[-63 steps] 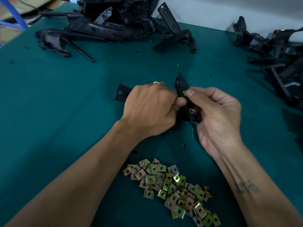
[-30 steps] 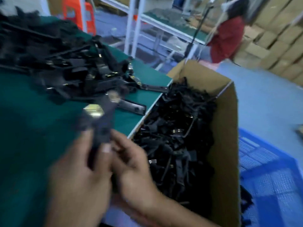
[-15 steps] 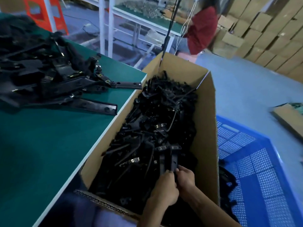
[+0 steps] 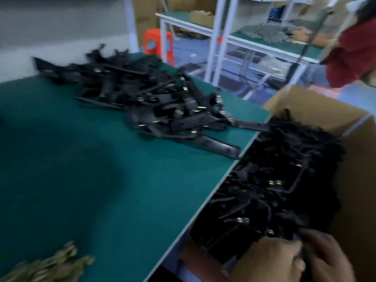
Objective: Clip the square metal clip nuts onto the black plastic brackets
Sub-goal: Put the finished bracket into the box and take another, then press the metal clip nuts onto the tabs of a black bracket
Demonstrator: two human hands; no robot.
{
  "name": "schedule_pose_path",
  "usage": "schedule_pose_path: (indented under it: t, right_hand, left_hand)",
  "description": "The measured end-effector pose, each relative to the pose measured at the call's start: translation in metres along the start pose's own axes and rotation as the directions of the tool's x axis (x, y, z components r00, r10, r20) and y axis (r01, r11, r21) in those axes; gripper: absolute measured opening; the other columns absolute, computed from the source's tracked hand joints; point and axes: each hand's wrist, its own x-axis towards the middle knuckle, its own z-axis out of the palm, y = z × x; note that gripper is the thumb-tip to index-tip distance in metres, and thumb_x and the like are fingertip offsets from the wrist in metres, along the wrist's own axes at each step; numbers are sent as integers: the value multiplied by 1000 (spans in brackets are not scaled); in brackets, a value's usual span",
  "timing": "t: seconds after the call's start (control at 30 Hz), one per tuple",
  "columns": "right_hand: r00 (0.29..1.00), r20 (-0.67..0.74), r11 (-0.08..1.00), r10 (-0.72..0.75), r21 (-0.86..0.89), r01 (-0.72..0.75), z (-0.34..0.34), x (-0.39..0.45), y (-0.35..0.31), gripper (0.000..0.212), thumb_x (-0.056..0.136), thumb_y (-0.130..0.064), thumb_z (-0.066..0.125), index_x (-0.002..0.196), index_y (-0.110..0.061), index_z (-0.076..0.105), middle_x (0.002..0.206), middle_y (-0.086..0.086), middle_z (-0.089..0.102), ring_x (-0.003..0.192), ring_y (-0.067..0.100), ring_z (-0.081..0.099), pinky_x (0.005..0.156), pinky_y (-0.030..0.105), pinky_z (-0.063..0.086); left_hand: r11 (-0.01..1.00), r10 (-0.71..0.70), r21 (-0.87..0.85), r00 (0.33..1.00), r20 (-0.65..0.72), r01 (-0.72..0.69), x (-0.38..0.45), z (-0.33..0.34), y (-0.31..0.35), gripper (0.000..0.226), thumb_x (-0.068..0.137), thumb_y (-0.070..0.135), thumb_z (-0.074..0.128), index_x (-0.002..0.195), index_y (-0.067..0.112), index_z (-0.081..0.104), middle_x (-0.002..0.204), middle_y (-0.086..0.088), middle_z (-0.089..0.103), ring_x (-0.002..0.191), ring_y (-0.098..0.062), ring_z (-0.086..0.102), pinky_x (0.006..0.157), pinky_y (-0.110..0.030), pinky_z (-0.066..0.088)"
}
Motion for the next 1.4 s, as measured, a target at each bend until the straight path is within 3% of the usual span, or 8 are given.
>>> schedule_pose_path:
  t: [0.07, 0.23, 0.47, 0.57, 0.9, 1.13, 1.27, 1.4]
  right_hand:
    - [981, -159, 993, -113, 8, 115, 20, 7, -40, 18, 85, -1, 68, 93, -15, 74, 104, 2, 66, 93, 5, 64, 81, 4, 43]
    - [861, 74, 829, -503, 321, 457, 91, -12, -175, 19, 84, -1, 63, 73, -11, 74, 89, 3, 72, 77, 15, 67, 68, 23, 51]
    - [328, 616, 693, -717, 575, 435, 205, -37, -313, 27, 93, 0, 68, 88, -25, 76, 82, -2, 72, 73, 14, 68, 69, 18, 49]
    - [280, 622, 676, -731, 608, 415, 278, -36, -374, 28, 93, 4, 66, 96, -22, 73, 86, 0, 75, 74, 9, 68, 71, 21, 52]
    - [552, 772, 929, -315, 370, 12, 524, -48, -547, 21, 93, -30, 70, 88, -12, 61, 56, 8, 67, 27, 10, 46, 32, 13, 26]
    - [602, 774, 914, -197, 367, -173, 545, -50, -572, 12, 84, 0, 74, 77, -6, 66, 34, -2, 50, 25, 5, 39, 35, 12, 31]
    - [568, 679, 879, -465, 433, 202, 500, -56, -561, 20, 73, -15, 75, 62, -10, 60, 37, 0, 52, 27, 12, 39, 34, 16, 28]
    - [379, 524, 551, -763, 220, 805, 449, -64, -536, 31, 66, -27, 64, 54, -13, 39, 48, -2, 42, 45, 20, 40, 41, 22, 25]
  left_hand:
    - [973, 167, -116, 958, -233, -198, -34, -27, -14, 33, 90, 41, 46, 120, 31, 56, 106, -2, 71, 94, -21, 68, 89, -33, 54]
    - [913, 49, -214, 614, -788, -348, -127, -160, -73, 21, 91, 39, 56, 101, 36, 74, 53, 14, 46, 45, -1, 35, 44, -15, 28]
    - [829, -362, -315, -14, -932, -461, -245, -267, -203, 34, 99, 14, 49, 71, 20, 68, 51, 7, 27, 42, -12, 19, 43, -18, 20]
    - [782, -388, -298, -54, -920, -547, -261, -277, -226, 28, 91, 17, 50, 66, 20, 62, 47, 7, 25, 38, -12, 16, 44, -16, 19]
    - [736, -458, -406, 44, -888, -541, -259, -292, -230, 26, 86, 23, 55, 61, 17, 56, 50, -1, 23, 39, -14, 16, 44, -18, 15]
    - [754, -434, -395, 54, -899, -525, -259, -291, -232, 29, 89, 27, 54, 61, 19, 56, 48, 3, 25, 39, -13, 17, 43, -20, 19]
    - [832, -381, -318, -53, -923, -455, -256, -289, -231, 24, 85, 21, 55, 61, 22, 58, 52, 11, 41, 48, -11, 32, 53, -30, 26]
    - [908, -300, -222, -184, -936, -355, -254, -287, -226, 10, 88, 29, 58, 86, 21, 63, 72, 11, 55, 64, -13, 49, 63, -36, 43]
